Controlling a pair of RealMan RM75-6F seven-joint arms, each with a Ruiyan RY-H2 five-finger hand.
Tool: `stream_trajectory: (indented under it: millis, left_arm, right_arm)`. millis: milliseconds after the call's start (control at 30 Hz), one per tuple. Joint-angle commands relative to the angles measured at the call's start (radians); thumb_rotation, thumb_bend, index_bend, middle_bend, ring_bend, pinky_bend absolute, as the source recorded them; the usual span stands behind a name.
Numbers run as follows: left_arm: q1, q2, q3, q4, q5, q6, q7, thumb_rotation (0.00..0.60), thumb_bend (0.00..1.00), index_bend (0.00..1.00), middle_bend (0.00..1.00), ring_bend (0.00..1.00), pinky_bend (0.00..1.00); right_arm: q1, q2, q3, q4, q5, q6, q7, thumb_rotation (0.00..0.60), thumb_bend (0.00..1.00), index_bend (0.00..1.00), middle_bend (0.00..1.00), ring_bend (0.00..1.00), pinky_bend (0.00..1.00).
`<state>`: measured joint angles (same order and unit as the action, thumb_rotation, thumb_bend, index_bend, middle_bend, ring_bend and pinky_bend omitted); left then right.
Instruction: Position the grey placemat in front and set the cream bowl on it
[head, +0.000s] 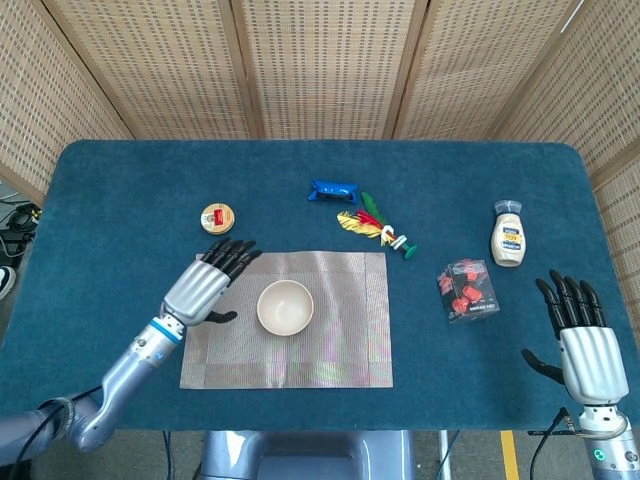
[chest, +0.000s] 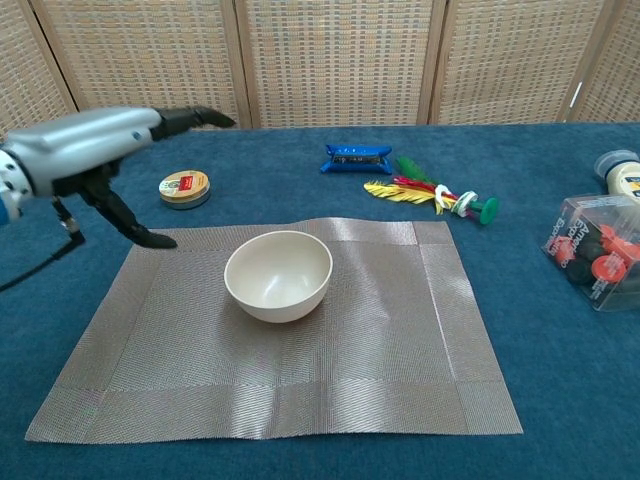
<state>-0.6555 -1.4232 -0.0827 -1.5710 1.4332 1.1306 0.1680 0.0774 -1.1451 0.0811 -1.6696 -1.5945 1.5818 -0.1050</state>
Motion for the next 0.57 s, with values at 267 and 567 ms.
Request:
stream_trajectory:
  millis: [267,567]
  left_arm:
    - [0.304,0.188,0.065,-0.155,0.015,0.387,0.049,0.600,0.00,0.00,0.00,0.00,0.00]
    - [0.488,0.256,0.152,-0.124,0.057,0.548,-0.064,0.600,0.00,0.00,0.00,0.00,0.00]
  right_arm:
    - [-0.006,0.009,-0.007,0.007,-0.008,0.003,-0.060,0.600,0.00,0.00,0.00,0.00,0.00]
    - [-0.002,0.030,-0.018,0.011,-0.018,-0.014,-0.049,0.600,0.00,0.00,0.00,0.00,0.00]
